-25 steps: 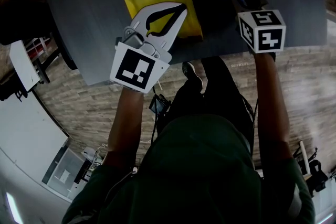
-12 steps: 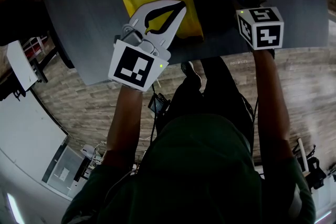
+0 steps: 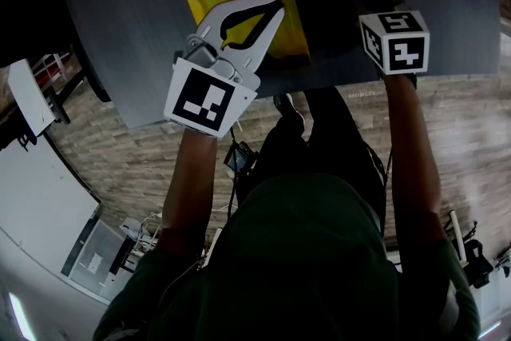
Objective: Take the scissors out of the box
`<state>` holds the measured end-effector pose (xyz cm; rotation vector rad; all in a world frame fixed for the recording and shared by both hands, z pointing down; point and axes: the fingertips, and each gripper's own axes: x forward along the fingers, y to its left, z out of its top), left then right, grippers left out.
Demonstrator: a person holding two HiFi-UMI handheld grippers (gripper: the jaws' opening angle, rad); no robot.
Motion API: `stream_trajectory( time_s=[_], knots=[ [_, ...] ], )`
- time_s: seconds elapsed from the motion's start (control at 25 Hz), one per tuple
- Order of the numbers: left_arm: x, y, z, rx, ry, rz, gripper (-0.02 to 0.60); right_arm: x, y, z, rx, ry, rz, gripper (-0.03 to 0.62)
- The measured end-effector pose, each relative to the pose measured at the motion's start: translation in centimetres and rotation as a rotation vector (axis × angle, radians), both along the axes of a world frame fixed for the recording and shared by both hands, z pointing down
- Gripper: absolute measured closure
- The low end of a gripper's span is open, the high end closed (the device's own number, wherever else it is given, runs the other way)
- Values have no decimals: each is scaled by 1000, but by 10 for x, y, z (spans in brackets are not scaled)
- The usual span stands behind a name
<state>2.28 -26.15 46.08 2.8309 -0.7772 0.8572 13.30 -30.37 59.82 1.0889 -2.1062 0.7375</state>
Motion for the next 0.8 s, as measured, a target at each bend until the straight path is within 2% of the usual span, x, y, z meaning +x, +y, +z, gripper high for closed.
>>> stream_trajectory(
  time_s=[0.48,0.8],
  knots=[
    [7,7,-10,22,3,-9,581,2,5,1,-8,-10,-28,517],
    [-2,17,-22,43,-6,-29,581,-1,14,-2,1,-2,-28,517]
  ],
)
